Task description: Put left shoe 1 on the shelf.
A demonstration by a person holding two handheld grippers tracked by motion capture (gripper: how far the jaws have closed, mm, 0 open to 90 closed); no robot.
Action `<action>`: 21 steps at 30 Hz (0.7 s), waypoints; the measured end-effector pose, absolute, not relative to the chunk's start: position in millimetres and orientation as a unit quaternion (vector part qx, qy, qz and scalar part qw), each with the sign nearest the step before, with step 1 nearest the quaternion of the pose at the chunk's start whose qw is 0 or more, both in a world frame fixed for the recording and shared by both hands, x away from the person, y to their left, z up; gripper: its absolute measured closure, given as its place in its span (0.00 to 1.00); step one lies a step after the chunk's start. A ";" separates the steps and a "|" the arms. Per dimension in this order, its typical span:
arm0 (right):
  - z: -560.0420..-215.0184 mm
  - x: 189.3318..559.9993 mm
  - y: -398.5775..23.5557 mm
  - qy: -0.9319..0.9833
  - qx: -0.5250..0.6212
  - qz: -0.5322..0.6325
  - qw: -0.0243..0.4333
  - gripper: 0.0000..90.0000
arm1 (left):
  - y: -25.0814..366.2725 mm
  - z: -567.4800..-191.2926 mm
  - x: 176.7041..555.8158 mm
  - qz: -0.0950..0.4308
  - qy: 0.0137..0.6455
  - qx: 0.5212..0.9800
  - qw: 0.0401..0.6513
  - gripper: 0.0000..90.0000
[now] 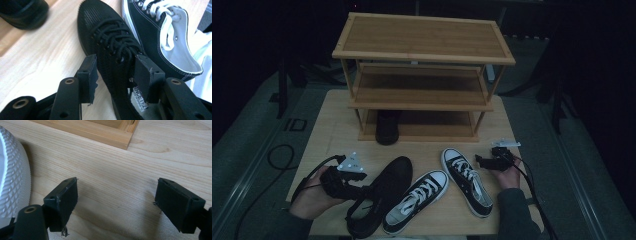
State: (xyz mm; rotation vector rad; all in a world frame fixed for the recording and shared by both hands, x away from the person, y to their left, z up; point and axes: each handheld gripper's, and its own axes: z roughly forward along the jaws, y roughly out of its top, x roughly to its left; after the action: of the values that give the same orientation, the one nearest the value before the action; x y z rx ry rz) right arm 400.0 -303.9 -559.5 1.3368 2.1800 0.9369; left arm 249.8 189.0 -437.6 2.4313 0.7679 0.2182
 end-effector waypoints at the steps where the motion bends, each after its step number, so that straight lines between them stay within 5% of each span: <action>1: -559.5 400.0 -303.9 0.783 0.480 0.337 0.208 0.20 | 186.1 -441.1 249.8 0.081 0.289 0.912 0.279 0.60; 13: -559.4 400.0 -303.9 0.783 0.480 0.336 0.207 0.20 | 170.8 -460.5 261.6 0.083 0.321 0.914 0.234 0.68; 18: -559.4 400.0 -303.9 0.783 0.480 0.336 0.208 0.20 | 169.5 -460.7 266.0 0.105 0.349 0.901 0.233 0.90; 21: -559.4 400.0 -303.9 0.783 0.480 0.336 0.207 0.20 | 170.6 -462.0 273.5 0.114 0.365 0.893 0.238 0.94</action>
State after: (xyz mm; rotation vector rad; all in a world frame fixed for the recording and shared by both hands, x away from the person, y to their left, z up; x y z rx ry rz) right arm 400.0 -303.9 -559.4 1.3375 2.1800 0.9361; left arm 273.5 170.6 -462.0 2.4454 1.0008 0.3132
